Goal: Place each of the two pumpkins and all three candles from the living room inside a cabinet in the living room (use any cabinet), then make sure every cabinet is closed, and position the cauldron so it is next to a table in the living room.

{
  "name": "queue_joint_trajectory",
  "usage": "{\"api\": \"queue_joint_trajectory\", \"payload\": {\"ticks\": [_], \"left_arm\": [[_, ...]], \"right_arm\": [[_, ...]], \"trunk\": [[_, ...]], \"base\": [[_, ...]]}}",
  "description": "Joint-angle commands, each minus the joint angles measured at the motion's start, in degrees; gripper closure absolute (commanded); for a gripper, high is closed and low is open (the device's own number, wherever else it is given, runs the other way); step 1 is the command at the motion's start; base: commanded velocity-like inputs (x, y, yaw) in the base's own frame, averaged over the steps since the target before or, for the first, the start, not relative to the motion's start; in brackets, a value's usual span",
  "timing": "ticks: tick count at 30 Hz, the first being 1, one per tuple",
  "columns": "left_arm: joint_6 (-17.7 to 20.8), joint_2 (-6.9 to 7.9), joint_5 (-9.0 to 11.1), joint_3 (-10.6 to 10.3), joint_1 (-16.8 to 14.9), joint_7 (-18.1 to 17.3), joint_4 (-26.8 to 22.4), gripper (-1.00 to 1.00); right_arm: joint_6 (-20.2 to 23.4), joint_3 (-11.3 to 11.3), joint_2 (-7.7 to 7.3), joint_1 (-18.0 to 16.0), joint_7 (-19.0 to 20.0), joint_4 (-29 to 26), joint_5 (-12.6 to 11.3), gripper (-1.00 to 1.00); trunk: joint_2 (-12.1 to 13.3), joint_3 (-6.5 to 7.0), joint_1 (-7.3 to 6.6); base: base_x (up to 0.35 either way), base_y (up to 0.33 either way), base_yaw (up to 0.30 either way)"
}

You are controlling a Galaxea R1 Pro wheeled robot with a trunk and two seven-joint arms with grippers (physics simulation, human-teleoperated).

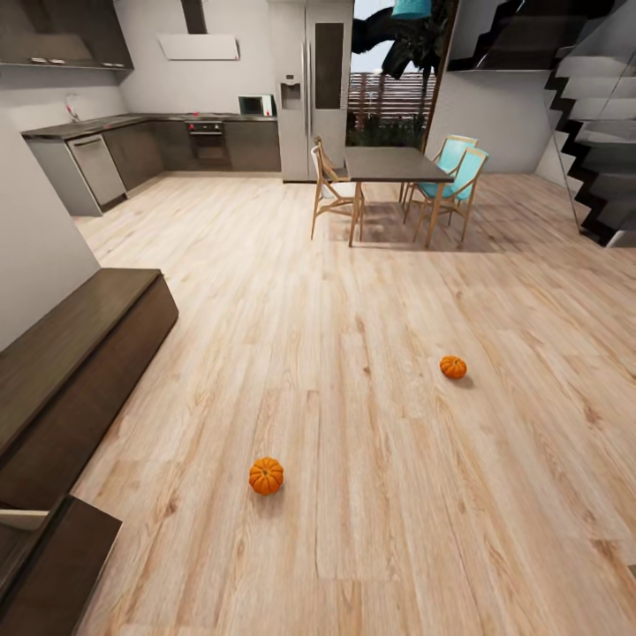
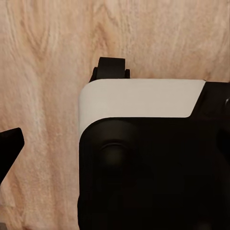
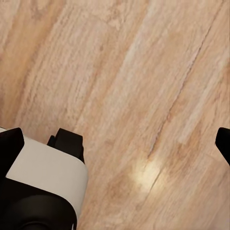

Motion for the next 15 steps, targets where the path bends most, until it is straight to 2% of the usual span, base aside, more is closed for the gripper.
{"api": "queue_joint_trajectory", "payload": {"ticks": [1, 15], "left_arm": [[0.00, 0.00, 0.00, 0.00, 0.00, 0.00, 0.00, -1.00], [0.00, 0.00, 0.00, 0.00, 0.00, 0.00, 0.00, -1.00]], "right_arm": [[0.00, 0.00, 0.01, 0.00, -0.01, 0.00, 0.00, -1.00], [0.00, 0.00, -0.02, 0.00, -0.01, 0.00, 0.00, -1.00]], "trunk": [[0.00, 0.09, 0.00], [0.00, 1.37, 0.00]], "base": [[0.000, 0.000, 0.000], [0.000, 0.000, 0.000]]}}
